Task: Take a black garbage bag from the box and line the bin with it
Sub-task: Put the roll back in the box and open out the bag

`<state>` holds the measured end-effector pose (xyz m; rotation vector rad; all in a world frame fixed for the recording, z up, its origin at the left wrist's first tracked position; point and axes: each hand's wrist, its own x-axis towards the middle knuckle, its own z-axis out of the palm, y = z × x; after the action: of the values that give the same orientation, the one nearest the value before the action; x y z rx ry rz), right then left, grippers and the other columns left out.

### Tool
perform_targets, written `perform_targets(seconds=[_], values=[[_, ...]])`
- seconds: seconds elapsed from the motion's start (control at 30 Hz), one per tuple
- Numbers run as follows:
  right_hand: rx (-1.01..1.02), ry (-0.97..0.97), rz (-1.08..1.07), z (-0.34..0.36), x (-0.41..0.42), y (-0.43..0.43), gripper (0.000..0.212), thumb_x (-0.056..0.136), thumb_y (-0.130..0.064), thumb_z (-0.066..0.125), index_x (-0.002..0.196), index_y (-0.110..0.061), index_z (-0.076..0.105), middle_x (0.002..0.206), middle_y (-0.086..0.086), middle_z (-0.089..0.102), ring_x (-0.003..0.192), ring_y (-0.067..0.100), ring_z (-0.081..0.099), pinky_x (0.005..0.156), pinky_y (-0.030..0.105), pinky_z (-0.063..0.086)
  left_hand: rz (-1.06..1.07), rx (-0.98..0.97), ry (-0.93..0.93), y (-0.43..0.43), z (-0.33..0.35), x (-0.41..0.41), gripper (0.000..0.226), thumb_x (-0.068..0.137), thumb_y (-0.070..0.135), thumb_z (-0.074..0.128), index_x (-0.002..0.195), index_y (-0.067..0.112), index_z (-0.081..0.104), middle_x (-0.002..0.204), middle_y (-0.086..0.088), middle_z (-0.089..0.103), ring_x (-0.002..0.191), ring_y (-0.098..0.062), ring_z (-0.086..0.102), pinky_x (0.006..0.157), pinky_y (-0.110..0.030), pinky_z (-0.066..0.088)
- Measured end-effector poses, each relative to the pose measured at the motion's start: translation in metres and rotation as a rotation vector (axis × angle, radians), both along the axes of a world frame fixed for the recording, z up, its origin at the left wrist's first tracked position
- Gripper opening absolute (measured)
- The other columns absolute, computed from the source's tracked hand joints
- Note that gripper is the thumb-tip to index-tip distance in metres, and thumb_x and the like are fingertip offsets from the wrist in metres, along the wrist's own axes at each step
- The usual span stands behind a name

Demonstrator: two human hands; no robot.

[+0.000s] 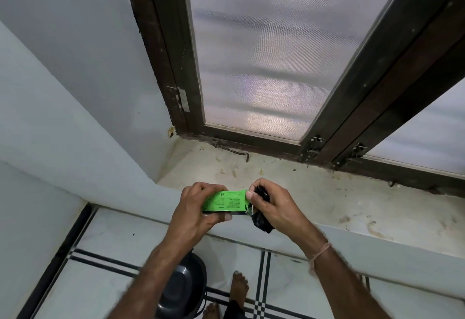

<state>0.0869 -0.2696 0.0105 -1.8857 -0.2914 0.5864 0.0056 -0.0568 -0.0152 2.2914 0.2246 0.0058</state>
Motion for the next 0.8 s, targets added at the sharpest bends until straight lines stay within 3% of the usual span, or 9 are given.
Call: perform_targets(seconds=[0.13, 0.2, 0.33, 0.5, 0.6, 0.8], values=[[0.09, 0.062, 0.032, -0.005, 0.005, -0.005, 0.007, 0.096, -0.017, 0.073, 0.099, -0.014, 0.067, 0.098, 0.013, 0.072, 0.087, 0.021, 0.072, 0.074, 0.035, 0.061, 0.018, -0.022, 0.002, 0.003, -0.005, 0.004, 0.057, 0.07, 0.046, 0.087, 0.122, 0.048, 0.065, 0.115, 0.022, 0.057, 0.114, -0.008, 0.044, 0.086, -0.023, 0.042], [0.109, 0.094, 0.058, -0.005, 0.009, -0.006, 0.011, 0.093, -0.013, 0.076, 0.1, -0.013, 0.068, 0.107, 0.017, 0.07, 0.096, 0.025, 0.073, 0.075, 0.031, 0.061, 0.014, -0.029, 0.006, 0.005, -0.006, 0.006, 0.056, 0.07, 0.045, 0.089, 0.119, 0.051, 0.065, 0.114, 0.023, 0.057, 0.113, -0.005, 0.043, 0.085, -0.02, 0.039], [0.094, 0.097, 0.064, -0.001, 0.014, -0.005, 0.013, 0.092, -0.012, 0.077, 0.099, -0.008, 0.067, 0.1, 0.012, 0.071, 0.086, 0.011, 0.073, 0.072, 0.029, 0.06, 0.007, -0.036, 0.007, 0.009, -0.007, 0.009, 0.055, 0.07, 0.046, 0.09, 0.116, 0.057, 0.061, 0.114, 0.026, 0.056, 0.115, 0.006, 0.04, 0.084, -0.018, 0.038], [0.049, 0.025, -0.035, -0.005, 0.016, -0.001, 0.008, 0.093, -0.013, 0.074, 0.093, -0.011, 0.066, 0.086, 0.007, 0.072, 0.079, 0.023, 0.074, 0.073, 0.038, 0.063, -0.039, -0.001, 0.01, 0.006, -0.007, 0.012, 0.057, 0.069, 0.056, 0.082, 0.122, 0.051, 0.064, 0.115, 0.026, 0.054, 0.116, -0.001, 0.042, 0.084, -0.019, 0.04], [0.094, 0.04, -0.124, -0.01, 0.009, 0.004, 0.008, 0.095, -0.01, 0.071, 0.093, -0.016, 0.066, 0.08, 0.0, 0.071, 0.067, 0.017, 0.069, 0.066, 0.037, 0.062, -0.018, 0.002, -0.006, 0.0, -0.008, 0.012, 0.057, 0.071, 0.051, 0.086, 0.124, 0.048, 0.065, 0.114, 0.026, 0.054, 0.114, -0.005, 0.043, 0.083, -0.019, 0.039], [0.27, 0.138, -0.213, -0.019, 0.0, 0.001, 0.018, 0.095, -0.008, 0.073, 0.11, -0.017, 0.072, 0.1, 0.007, 0.075, 0.085, 0.017, 0.071, 0.078, 0.027, 0.059, 0.081, -0.033, 0.01, 0.003, -0.018, 0.013, 0.058, 0.073, 0.042, 0.089, 0.126, 0.042, 0.067, 0.115, 0.022, 0.056, 0.114, -0.01, 0.044, 0.085, -0.016, 0.036]])
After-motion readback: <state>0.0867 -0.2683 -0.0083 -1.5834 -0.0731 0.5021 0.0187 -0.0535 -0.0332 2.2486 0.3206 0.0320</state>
